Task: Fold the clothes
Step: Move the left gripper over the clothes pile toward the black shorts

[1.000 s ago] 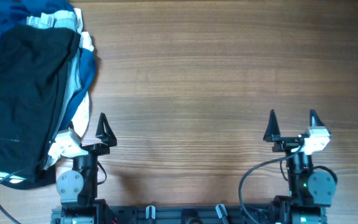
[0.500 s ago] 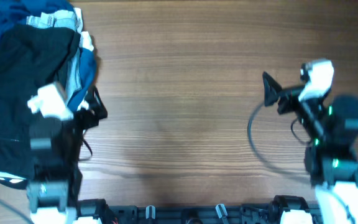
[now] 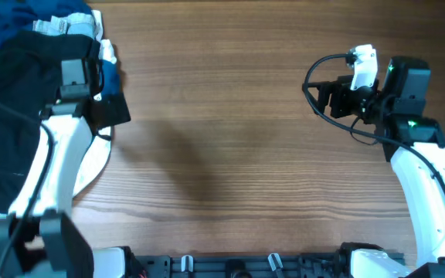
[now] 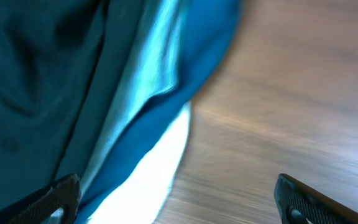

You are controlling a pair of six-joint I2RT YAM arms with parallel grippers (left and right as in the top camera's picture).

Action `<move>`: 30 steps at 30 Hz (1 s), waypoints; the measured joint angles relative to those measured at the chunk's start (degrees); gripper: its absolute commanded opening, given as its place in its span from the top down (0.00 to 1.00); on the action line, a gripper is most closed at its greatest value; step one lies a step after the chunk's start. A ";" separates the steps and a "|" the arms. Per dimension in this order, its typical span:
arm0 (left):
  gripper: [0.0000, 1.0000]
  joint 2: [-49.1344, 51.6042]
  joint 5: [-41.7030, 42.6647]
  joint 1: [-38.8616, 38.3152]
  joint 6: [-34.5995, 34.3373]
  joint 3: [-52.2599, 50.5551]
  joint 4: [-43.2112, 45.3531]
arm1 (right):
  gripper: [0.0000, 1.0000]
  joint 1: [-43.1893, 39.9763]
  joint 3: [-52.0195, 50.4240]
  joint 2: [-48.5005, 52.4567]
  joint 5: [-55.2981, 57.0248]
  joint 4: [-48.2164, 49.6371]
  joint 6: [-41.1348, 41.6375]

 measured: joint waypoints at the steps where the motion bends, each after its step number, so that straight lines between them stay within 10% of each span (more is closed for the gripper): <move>1: 0.00 1.49 -1.40 1.16 -0.13 0.00 -0.90 | 0.00 0.00 0.00 0.11 -0.63 0.00 0.00; 11: 0.01 2.80 -1.14 20.02 -1.60 0.00 -0.85 | 0.00 0.00 0.00 0.15 -2.73 0.72 0.00; 30: 0.04 11.37 5.86 16.39 8.79 0.00 -0.76 | 0.00 0.00 0.00 0.15 -2.75 3.30 2.67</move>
